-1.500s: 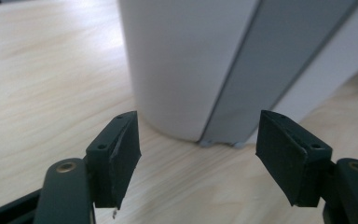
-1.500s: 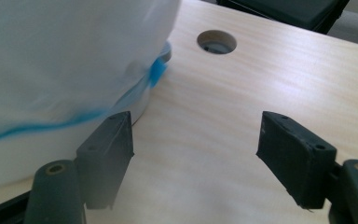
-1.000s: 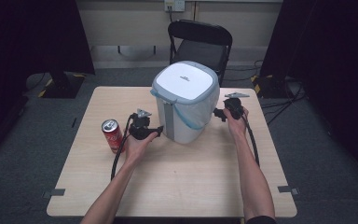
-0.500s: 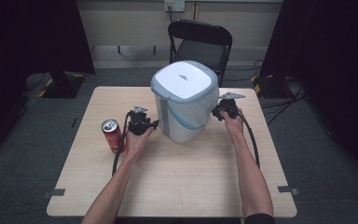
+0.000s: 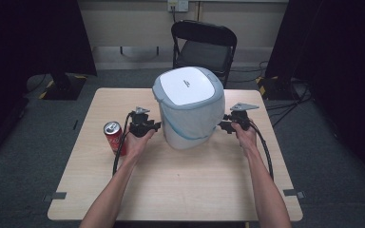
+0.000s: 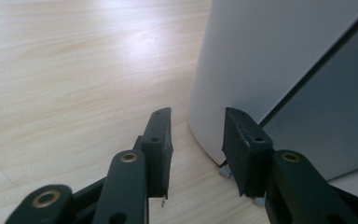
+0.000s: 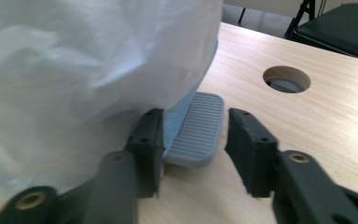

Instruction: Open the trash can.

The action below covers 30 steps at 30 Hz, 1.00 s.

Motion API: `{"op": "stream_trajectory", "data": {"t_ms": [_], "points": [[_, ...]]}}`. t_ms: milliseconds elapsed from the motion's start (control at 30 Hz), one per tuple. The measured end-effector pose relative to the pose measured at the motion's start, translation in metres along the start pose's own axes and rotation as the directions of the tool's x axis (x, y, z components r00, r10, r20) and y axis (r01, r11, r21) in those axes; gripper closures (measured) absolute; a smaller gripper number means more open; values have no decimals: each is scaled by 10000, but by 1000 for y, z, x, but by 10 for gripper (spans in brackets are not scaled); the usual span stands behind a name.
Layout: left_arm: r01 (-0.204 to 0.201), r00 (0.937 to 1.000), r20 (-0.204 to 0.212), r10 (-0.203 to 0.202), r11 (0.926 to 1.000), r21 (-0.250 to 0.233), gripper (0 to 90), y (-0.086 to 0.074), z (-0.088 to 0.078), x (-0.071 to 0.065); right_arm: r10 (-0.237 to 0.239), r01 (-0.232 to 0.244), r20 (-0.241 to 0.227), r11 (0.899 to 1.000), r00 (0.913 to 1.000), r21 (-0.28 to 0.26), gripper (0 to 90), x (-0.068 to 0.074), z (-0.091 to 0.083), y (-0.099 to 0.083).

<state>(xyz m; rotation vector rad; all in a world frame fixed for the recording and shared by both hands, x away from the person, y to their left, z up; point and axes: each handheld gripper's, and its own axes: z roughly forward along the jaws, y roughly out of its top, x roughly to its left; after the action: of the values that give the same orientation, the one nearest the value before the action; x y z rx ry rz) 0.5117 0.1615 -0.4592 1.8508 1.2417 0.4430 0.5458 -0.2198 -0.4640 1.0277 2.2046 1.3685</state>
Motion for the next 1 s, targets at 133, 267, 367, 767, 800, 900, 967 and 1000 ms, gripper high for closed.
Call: {"op": "stream_trajectory", "data": {"t_ms": [133,267,367,767,800,900,967,1000], "points": [[308,9993,233,-307,9995,-53,665,-2,1,1,-59,62,264,9999,9996,-109,641,4,4,3],[67,9994,352,-70,9999,79,702,-3,2,-1,-242,244,243,9997,9994,-70,708,9,1,2],[-72,9988,484,62,9997,215,717,-5,2,-1,-501,501,-7,9987,9987,54,710,18,-13,-4],[-412,9980,500,387,9979,491,633,-10,-17,-13,-991,1015,-453,9934,9940,541,459,55,-59,-11],[-271,9977,629,244,9987,424,592,-13,-21,-13,-949,961,-222,9935,9952,617,455,52,-61,-12],[-562,9965,641,529,9971,511,579,-21,-27,-17,-754,752,-2,9939,9972,805,437,44,-64,-17],[-560,9934,1020,526,9980,303,562,-31,-33,-17,-457,387,548,9916,9975,1231,407,33,-59,-24],[-546,9925,1112,517,9982,233,558,-34,-33,-17,-449,350,729,9908,9963,1310,397,31,-56,-26]]}}
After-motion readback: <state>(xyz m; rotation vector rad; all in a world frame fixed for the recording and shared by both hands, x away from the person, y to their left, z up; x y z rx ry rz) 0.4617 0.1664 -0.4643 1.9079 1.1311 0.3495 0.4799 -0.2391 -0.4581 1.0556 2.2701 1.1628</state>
